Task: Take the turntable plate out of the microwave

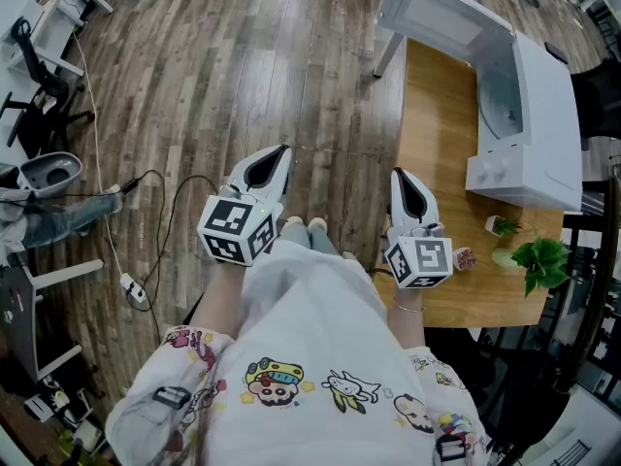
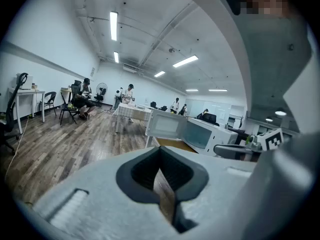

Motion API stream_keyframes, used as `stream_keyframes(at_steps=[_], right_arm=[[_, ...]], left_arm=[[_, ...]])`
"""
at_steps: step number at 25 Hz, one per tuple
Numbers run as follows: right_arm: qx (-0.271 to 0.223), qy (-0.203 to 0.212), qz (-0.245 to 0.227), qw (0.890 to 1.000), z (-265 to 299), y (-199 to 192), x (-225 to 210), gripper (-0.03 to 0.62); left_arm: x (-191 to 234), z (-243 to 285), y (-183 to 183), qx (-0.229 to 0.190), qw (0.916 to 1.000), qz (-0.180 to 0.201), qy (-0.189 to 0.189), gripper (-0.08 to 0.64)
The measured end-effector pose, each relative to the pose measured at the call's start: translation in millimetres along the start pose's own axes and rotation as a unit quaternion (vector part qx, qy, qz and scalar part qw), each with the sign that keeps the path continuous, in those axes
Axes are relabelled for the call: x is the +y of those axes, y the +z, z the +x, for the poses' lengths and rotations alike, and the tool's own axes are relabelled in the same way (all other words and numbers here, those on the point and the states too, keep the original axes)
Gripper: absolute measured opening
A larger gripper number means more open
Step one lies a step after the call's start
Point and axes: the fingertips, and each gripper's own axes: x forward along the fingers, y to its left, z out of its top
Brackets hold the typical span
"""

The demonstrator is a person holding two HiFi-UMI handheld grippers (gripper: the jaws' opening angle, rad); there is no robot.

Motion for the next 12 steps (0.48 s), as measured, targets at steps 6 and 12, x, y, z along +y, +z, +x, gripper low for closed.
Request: stream_keyframes(at_steps=[6,12], right_arm=[[-0.012,0.010,0.001,1.000,3,4,0,0.008],[-0.018,0.037,0.000,0.999,14,11,11,0.043]], left_arm=[[2,1,0,-0.010,0.9999,-0.003,0.011,0.000],[10,-2,3,-0.018,0.9996,-0.011,0.021,0.027]])
